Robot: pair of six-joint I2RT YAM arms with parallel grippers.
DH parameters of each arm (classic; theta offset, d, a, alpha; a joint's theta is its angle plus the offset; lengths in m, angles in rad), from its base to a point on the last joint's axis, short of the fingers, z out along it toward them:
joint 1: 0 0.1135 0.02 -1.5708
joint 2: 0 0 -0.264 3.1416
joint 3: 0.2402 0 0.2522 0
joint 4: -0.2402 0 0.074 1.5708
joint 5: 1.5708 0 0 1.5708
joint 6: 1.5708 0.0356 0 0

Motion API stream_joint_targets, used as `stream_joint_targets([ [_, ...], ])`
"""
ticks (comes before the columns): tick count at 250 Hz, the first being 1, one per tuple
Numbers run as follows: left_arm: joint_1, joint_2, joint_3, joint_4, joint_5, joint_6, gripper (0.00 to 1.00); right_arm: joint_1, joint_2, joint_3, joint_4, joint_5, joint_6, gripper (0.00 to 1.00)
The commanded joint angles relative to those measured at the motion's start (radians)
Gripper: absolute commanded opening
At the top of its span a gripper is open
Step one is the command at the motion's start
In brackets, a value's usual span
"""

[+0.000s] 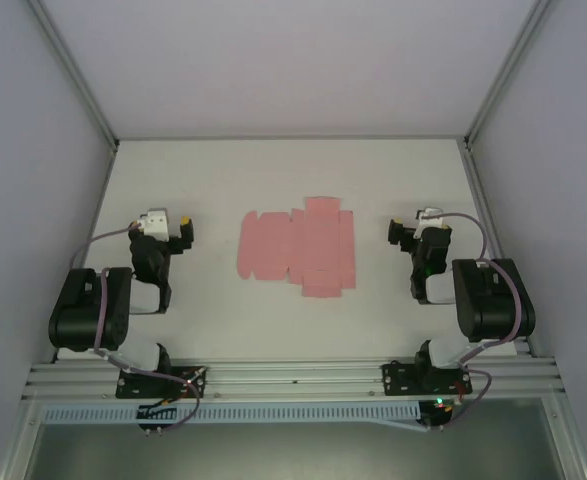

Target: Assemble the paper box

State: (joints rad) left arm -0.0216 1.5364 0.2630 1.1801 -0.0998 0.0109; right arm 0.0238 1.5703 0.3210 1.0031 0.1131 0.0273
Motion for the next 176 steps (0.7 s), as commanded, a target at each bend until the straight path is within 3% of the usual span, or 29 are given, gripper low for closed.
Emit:
stream_joint_targets([
  [1, -0.003, 0.007, 0.003, 0.0, 0.009, 0.021, 1.0, -0.004, -0.012, 0.015, 0.006, 0.006, 0.013, 1.0],
  [176, -0.001, 0.007, 0.006, -0.003, 0.012, 0.021, 1.0, -0.006, -0.01, 0.02, -0.002, 0.001, 0.017, 1.0],
])
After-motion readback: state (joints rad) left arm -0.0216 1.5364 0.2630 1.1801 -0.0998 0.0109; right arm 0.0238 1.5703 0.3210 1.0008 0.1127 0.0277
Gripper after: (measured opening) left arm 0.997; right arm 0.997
